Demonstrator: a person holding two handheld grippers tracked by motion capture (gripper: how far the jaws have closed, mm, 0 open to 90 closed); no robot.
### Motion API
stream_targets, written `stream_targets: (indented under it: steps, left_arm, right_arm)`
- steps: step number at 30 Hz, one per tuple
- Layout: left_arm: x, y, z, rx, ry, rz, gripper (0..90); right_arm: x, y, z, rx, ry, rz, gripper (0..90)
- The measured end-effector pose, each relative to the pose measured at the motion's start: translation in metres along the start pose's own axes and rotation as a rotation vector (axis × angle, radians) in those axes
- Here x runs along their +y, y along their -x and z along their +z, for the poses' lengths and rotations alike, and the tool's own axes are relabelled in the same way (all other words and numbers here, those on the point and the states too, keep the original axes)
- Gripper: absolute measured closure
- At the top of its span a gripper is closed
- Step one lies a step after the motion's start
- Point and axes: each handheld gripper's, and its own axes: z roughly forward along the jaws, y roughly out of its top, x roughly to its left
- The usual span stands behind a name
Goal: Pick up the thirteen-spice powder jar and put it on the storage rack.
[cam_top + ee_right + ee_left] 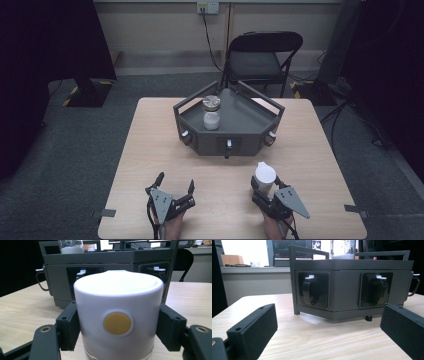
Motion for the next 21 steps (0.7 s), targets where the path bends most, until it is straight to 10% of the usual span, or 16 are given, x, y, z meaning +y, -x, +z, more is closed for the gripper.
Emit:
stream_targets:
  steps: [21]
  left_arm:
    - [0.0,0.0,0.0,0.002,0.0,0.0,0.1]
  right_arm:
    - [0.017,0.014,-0.001,0.08,0.001,-0.028,29.5]
